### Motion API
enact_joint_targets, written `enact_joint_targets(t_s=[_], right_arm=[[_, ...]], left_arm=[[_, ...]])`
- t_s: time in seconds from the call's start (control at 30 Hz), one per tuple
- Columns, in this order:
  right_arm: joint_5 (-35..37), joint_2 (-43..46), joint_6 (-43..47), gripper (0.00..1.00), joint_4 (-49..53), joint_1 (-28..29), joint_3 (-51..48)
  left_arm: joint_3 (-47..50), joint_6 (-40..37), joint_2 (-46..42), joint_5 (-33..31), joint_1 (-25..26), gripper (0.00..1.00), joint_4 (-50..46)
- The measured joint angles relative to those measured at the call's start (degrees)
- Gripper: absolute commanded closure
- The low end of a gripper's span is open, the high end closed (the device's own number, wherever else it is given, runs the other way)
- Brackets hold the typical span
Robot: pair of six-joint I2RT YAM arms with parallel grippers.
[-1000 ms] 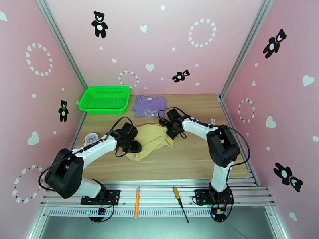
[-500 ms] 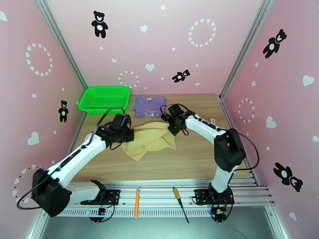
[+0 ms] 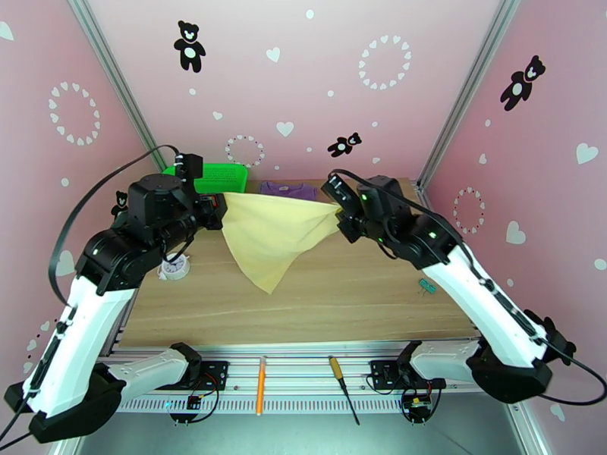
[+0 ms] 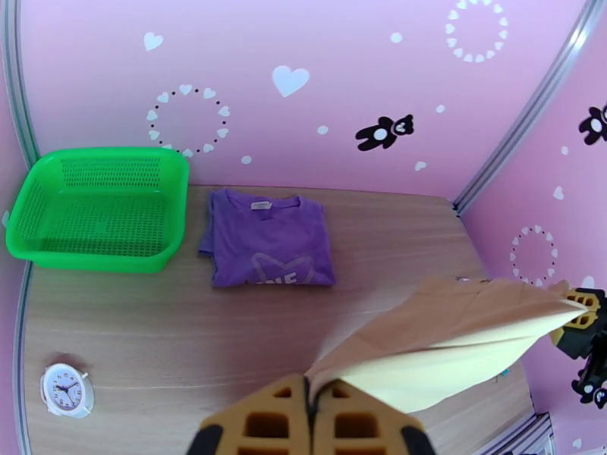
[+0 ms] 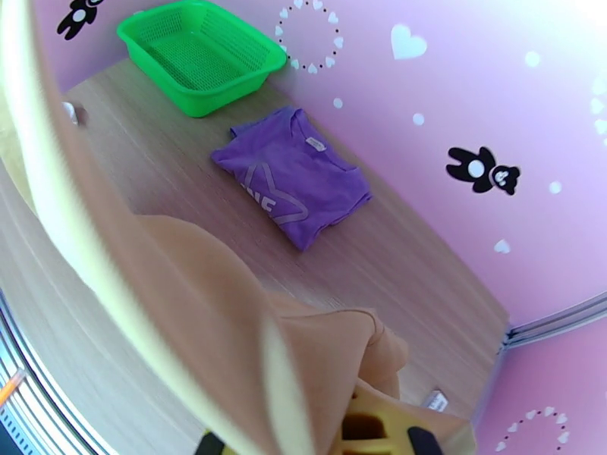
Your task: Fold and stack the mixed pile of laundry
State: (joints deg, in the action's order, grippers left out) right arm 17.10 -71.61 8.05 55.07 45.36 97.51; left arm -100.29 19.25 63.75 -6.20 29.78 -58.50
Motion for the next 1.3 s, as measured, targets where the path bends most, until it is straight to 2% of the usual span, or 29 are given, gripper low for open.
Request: enact_joint_targets(t_s=[0.27,0.4,0.53,0.6,0.73,0.9,1.07,1.3], right_arm=[[6.6,0.5,-2.0,1.0,9.7,10.6,7.1],[8.6,-1.3,-3.1,1.0,11.8,11.6,8.3],[12.4,-4.0,-3.0,1.0,11.7,11.1,6.0],[13.0,-5.5,-2.9,1.0,10.8,9.2,3.5],[11.6,-10.4,-2.3,1.0,5.4,1.7,-3.5],[8.6,-21.4,-1.3,1.0,-3.8,-7.2,-8.6],[7.4,-34.8,0.1,1.0,-11.6,-12.1,-7.7],[7.5,-47.6,2.1,1.0,-17.0,-16.3,-0.2]], left_arm=[[-9.1,-1.3,-4.7,7.8,0.4,1.0,-7.8],[-12.4,-2.2,-3.2,8.4,0.4,1.0,-11.6],[-13.3,-2.7,0.7,5.0,0.4,1.0,-13.5],[-12.0,-2.8,3.0,2.7,0.4,1.0,-13.5],[-6.4,-2.8,8.2,-0.9,-0.1,1.0,-11.8],[3.1,-2.5,17.5,1.4,-5.8,1.0,-3.9],[7.3,-2.7,29.6,3.9,-10.2,1.0,5.5],[3.7,-3.8,43.1,2.7,-11.6,1.0,13.7]])
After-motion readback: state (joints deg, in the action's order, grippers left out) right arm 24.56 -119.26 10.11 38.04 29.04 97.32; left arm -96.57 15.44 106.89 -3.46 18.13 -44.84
